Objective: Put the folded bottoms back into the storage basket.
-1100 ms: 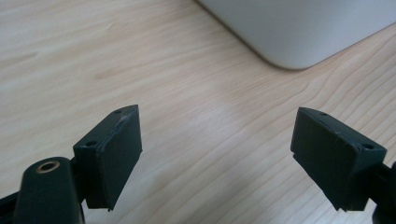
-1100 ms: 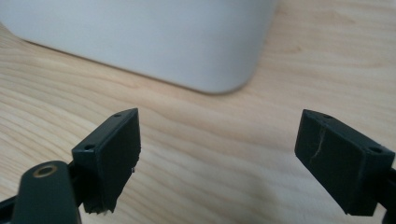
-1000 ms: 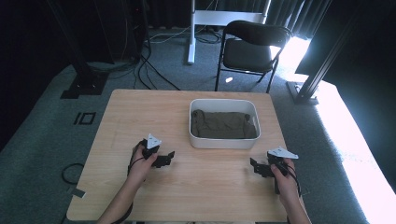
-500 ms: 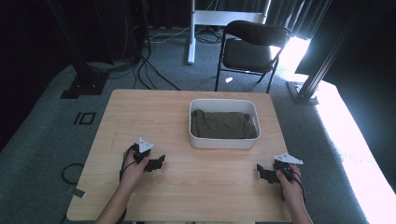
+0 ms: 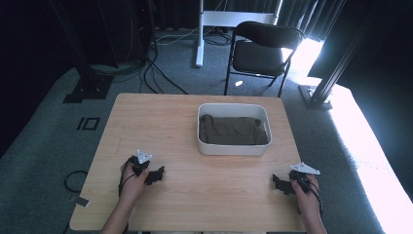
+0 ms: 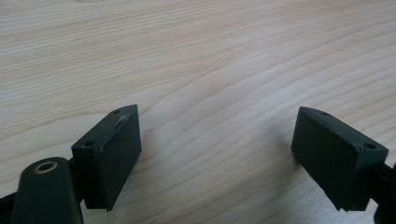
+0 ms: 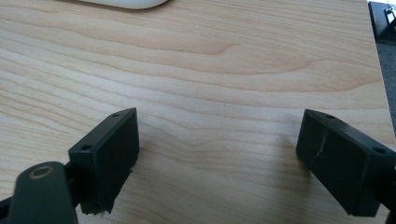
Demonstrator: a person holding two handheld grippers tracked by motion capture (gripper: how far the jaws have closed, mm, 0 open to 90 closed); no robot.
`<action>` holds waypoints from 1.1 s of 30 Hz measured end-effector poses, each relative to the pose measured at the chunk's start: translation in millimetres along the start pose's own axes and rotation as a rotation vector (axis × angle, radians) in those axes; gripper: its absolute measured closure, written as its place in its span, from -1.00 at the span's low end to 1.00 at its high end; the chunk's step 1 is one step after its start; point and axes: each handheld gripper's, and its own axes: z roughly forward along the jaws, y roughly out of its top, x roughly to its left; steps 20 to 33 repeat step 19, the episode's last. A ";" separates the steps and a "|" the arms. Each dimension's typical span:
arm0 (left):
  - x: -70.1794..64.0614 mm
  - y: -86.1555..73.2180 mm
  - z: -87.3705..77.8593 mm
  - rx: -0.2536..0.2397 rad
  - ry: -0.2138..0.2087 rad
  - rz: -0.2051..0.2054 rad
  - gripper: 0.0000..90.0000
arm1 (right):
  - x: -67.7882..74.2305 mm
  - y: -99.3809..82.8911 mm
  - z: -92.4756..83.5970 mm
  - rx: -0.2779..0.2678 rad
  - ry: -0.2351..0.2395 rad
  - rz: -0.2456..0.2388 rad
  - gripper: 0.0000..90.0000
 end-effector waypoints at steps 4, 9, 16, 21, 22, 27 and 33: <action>1.5 -2.9 -0.6 -0.016 0.010 -0.013 -0.62 | 0.1 -0.1 0.1 -0.001 -0.002 0.001 -0.71; 1.0 -3.2 -0.9 -0.013 0.017 -0.019 -0.64 | 0.1 -0.2 0.1 -0.002 -0.001 0.004 -0.71; 0.9 -2.9 -0.1 -0.009 0.030 -0.033 -0.73 | 0.3 0.2 0.8 -0.001 -0.007 0.008 -0.73; 0.8 -2.8 0.2 -0.006 0.035 -0.040 -0.73 | 0.2 0.2 0.8 -0.001 -0.007 0.008 -0.73; 0.8 -2.8 0.2 -0.006 0.035 -0.040 -0.73 | 0.2 0.2 0.8 -0.001 -0.007 0.008 -0.73; 0.8 -2.8 0.2 -0.006 0.035 -0.040 -0.73 | 0.2 0.2 0.8 -0.001 -0.007 0.008 -0.73; 0.8 -2.8 0.2 -0.006 0.035 -0.040 -0.73 | 0.2 0.2 0.8 -0.001 -0.007 0.008 -0.73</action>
